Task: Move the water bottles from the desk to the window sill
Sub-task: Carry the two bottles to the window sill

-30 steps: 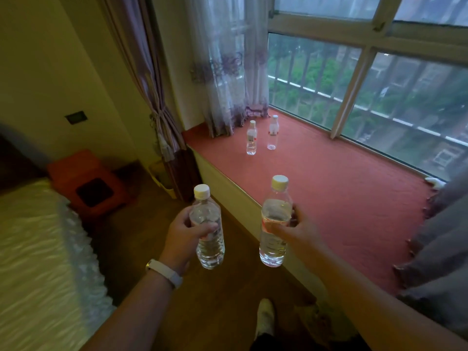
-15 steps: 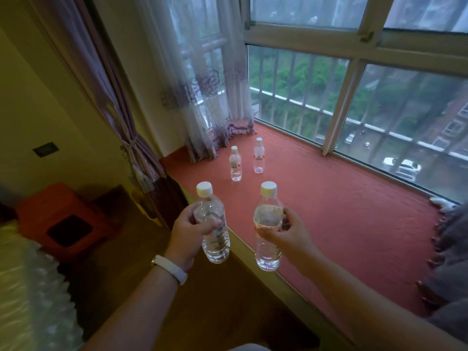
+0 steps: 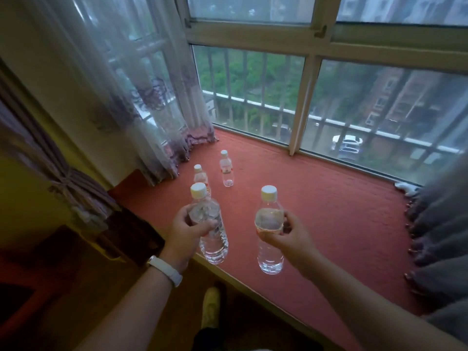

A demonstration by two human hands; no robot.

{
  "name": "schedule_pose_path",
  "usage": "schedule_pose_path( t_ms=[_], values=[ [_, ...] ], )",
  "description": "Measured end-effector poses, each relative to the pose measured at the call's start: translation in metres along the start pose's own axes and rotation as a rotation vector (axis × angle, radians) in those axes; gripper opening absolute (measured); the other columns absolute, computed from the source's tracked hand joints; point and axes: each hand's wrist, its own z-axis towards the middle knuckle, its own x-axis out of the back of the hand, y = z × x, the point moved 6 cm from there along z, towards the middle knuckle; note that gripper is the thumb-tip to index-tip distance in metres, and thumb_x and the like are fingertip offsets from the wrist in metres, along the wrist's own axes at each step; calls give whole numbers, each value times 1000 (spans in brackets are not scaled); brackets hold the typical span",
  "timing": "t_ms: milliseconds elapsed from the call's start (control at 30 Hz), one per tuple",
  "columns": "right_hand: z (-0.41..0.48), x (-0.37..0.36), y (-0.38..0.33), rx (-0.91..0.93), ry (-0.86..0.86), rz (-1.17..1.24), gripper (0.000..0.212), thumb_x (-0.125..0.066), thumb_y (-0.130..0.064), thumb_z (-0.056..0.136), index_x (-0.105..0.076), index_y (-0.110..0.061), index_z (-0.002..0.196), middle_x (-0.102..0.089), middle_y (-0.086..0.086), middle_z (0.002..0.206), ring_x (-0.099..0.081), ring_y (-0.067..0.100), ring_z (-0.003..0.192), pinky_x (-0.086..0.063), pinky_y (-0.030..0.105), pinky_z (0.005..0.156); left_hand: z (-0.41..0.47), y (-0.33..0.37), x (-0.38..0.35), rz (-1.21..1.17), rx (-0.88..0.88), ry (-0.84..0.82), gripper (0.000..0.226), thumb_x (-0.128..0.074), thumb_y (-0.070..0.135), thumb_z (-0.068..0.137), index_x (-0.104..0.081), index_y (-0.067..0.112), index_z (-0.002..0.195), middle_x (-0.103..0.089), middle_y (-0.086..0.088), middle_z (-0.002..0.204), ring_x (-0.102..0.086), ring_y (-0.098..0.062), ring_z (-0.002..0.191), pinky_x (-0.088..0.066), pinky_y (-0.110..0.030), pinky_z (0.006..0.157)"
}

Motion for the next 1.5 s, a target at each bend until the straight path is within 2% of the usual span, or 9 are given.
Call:
schedule_pose_path(
  t_ms=[133,233,333,433,600,900,1033,1300,1500],
  values=[
    [44,-13,1,-17,88,-3,47,-84,-3,72,-63,-20,110,-73,4,96,-70,13,85,-58,31,80,68,-4,1,61,5,-111,58,-84,10,59,-60,17,111,-72,-9,103,-70,-21,93,-57,-35,79],
    [80,-31,-1,-43,154,-15,44,-83,-1,73,-63,-20,108,-72,0,92,-69,4,78,-57,23,74,122,-10,4,83,37,-180,55,-83,6,56,-60,21,104,-71,-7,99,-70,-16,86,-55,-32,76],
    [112,-49,-4,-86,215,-50,44,-84,-6,73,-62,-22,107,-71,-2,92,-69,3,77,-54,19,70,173,-18,10,87,97,-218,58,-86,0,59,-57,15,107,-69,-9,99,-69,-24,89,-54,-31,74],
    [141,-61,-5,-115,277,-74,47,-86,-8,72,-62,-21,110,-71,1,96,-69,5,79,-53,19,70,219,-20,15,127,131,-265,73,-87,19,47,-58,10,113,-71,-13,103,-69,-32,97,-58,-43,82],
    [174,-69,-7,-136,367,-107,50,-85,-7,72,-60,-15,115,-69,3,100,-65,0,76,-52,13,68,274,-24,12,206,109,-342,75,-86,31,43,-55,22,110,-69,-10,108,-69,-26,99,-55,-51,91],
    [213,-64,22,-179,387,-149,52,-89,-21,69,-60,-23,112,-72,-4,105,-68,10,97,-53,22,79,319,-48,-17,389,60,-399,65,-89,28,54,-53,24,108,-67,1,103,-67,-16,94,-55,-42,90],
    [232,-60,51,-226,398,-159,55,-89,-21,68,-58,-24,113,-70,-3,108,-67,9,98,-54,30,87,326,-71,-30,441,85,-402,65,-88,17,64,-49,18,116,-64,2,102,-65,-16,94,-54,-42,92],
    [264,-44,120,-301,420,-199,51,-85,-43,60,-53,-40,100,-69,-12,101,-66,9,95,-55,43,90,347,-124,-54,596,65,-378,65,-86,26,60,-48,23,112,-64,5,100,-66,-18,93,-54,-38,88],
    [284,-33,150,-290,448,-194,50,-86,-35,67,-53,-34,105,-67,-11,102,-65,11,97,-55,42,90,365,-158,-67,655,52,-359,67,-85,30,60,-48,24,115,-66,5,101,-66,-15,91,-54,-36,86]
  ],
)
